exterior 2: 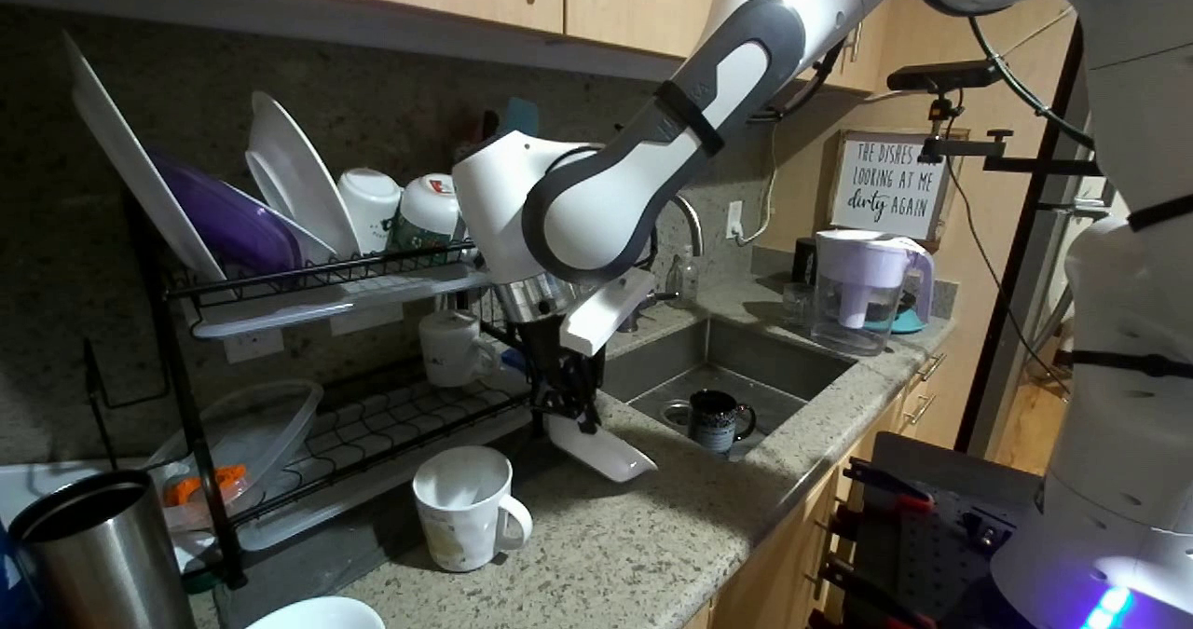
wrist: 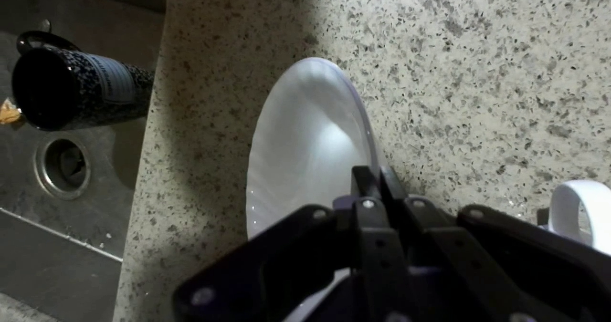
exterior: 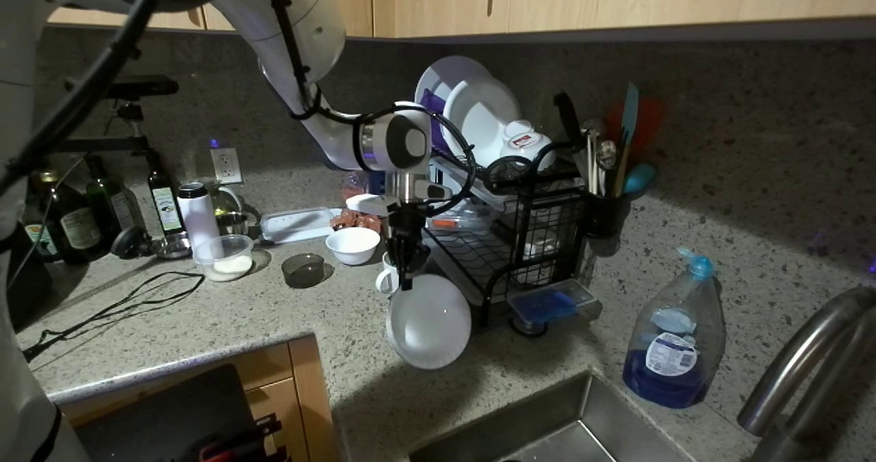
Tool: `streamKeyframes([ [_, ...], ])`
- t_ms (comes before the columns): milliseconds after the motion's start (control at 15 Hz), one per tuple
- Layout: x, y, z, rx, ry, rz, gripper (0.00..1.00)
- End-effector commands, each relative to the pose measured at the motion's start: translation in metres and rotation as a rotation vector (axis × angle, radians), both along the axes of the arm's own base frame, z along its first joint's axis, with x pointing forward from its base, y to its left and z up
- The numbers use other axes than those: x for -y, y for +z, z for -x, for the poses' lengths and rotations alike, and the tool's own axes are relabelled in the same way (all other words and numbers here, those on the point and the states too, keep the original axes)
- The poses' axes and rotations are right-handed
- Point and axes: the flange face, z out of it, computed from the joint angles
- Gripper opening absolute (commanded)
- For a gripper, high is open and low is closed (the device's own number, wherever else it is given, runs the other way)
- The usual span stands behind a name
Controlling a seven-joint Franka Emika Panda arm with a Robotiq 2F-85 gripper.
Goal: Move the bowl from the dish rack to the counter
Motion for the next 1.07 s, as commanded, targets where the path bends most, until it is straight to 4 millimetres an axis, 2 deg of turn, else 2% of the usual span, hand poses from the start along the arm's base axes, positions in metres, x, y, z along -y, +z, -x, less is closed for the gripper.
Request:
streamKeyframes([
  [0, -0.005, 0.005, -0.006, -0.011, -0.012, 0.044, 0.05],
  [1000, -0.014, -0.013, -0.028, -0.075, 0.001, 0.119, 0.05],
])
